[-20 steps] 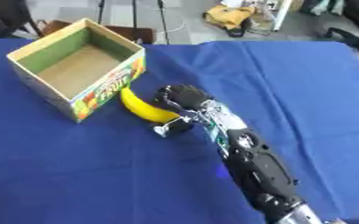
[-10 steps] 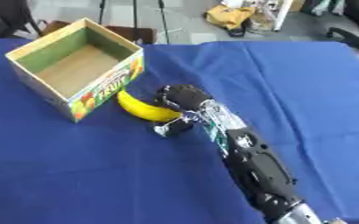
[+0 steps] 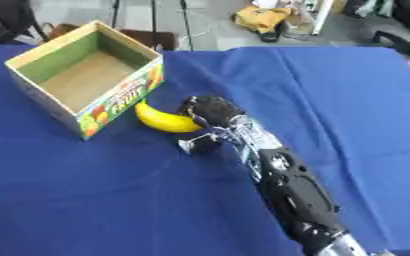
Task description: Pick up objects on the table and place them in the box.
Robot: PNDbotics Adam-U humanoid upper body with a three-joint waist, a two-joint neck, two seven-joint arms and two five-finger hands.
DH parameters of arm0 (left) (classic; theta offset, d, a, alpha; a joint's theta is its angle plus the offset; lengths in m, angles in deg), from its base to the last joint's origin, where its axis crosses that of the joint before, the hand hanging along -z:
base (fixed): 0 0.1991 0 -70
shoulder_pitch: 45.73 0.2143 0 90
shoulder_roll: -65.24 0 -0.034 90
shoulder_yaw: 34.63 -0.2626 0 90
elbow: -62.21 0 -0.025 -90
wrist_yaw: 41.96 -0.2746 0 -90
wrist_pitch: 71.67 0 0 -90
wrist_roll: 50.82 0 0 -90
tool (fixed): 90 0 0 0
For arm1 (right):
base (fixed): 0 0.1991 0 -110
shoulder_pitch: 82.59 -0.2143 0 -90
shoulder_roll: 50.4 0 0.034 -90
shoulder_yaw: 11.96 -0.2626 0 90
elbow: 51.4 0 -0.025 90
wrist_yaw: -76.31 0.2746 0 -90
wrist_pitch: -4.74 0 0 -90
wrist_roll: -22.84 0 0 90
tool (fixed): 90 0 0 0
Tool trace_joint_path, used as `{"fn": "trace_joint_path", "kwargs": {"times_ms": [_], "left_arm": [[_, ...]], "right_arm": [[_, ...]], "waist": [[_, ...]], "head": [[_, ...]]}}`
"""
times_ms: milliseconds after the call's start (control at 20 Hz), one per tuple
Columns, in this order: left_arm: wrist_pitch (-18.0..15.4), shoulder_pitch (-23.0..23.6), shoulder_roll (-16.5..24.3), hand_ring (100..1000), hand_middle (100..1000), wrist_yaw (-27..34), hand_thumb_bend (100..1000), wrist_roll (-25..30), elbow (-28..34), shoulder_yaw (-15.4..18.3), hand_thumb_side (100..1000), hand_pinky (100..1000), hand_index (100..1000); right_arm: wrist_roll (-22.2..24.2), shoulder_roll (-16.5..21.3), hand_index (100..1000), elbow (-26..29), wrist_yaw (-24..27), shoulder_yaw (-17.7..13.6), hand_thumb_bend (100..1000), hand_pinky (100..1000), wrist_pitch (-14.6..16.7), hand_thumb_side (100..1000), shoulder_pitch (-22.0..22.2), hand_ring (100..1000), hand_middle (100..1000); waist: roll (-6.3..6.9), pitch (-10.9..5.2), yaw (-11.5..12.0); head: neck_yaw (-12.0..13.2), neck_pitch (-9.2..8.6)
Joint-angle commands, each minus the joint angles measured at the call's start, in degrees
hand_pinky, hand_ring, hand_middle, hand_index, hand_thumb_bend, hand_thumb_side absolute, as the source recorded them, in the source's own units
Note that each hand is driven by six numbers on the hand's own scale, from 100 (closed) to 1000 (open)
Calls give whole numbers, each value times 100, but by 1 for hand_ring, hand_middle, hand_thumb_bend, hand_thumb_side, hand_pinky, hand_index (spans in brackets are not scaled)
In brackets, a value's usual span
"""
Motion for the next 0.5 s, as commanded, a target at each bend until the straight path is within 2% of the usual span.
{"fn": "trace_joint_path", "kwargs": {"times_ms": [50,350,500], "left_arm": [[-6,-53,34,593,658,0,451,15,90,12,918,626,729],[-6,-52,32,593,658,1,451,14,90,13,918,626,729],[-6,-48,29,593,659,1,450,12,90,17,918,626,729]], "right_arm": [[-53,113,660,47,46,-88,130,579,-34,478,-68,505,566],[-63,118,659,58,146,-107,126,578,-81,477,-59,504,565],[-163,126,625,103,222,-188,100,547,-183,463,-46,472,527]], "waist": [[35,-108,-6],[36,-111,-9],[41,-118,-22]], "head": [[-9,21],[-11,21],[-5,22]]}}
